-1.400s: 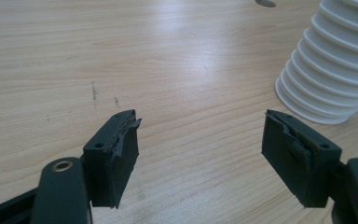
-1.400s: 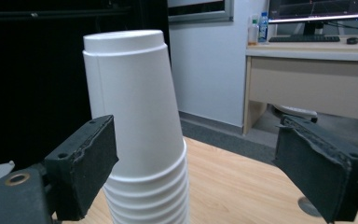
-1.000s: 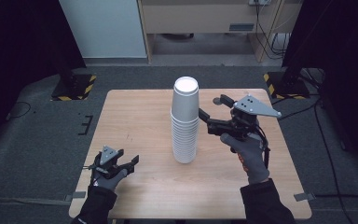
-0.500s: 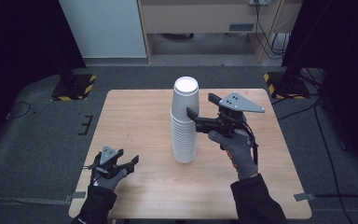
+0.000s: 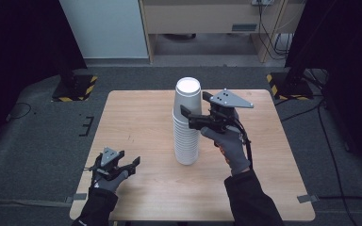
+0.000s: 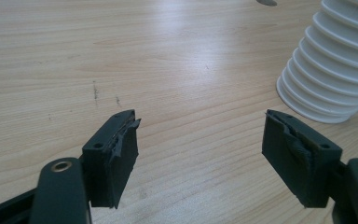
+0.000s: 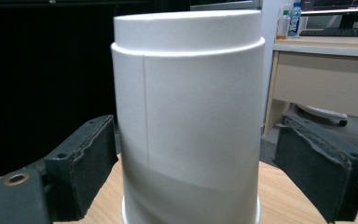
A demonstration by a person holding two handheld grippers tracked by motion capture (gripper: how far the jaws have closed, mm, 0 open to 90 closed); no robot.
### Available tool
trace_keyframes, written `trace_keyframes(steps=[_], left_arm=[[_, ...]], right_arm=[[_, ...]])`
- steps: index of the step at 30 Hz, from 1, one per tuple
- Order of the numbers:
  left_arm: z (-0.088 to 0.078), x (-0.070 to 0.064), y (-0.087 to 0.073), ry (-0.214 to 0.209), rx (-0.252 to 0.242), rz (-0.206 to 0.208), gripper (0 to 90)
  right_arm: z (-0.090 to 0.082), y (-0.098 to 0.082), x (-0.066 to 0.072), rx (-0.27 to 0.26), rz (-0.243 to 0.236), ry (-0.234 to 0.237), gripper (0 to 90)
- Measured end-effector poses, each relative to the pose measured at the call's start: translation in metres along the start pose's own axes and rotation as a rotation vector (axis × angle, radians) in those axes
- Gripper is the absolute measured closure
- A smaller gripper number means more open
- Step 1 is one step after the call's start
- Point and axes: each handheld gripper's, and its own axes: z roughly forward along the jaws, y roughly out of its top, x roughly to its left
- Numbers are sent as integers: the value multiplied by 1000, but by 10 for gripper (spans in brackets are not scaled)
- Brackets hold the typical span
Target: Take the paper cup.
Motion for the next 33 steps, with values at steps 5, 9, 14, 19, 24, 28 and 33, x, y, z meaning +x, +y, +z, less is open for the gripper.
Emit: trace_keyframes(steps=[5, 9, 14, 19, 24, 28, 33], left_arm=[[0, 0, 0, 0, 1, 1, 254], [0, 0, 0, 0, 1, 1, 253], [0, 0, 0, 1, 1, 1, 252], [0, 0, 0, 1, 1, 2, 252], [0, 0, 0, 1, 0, 2, 252], [0, 0, 0, 1, 1, 3, 252], [0, 0, 0, 2, 1, 2, 252]], right_arm=[[9, -1, 0, 7, 6, 1, 126], [16, -2, 3, 16, 12, 6, 124], [23, -4, 5, 25, -2, -14, 120], [28, -5, 4, 29, 0, -22, 120], [31, -7, 6, 39, -4, -30, 126], [31, -7, 6, 28, 1, -38, 137], [29, -5, 6, 22, -2, -31, 144]])
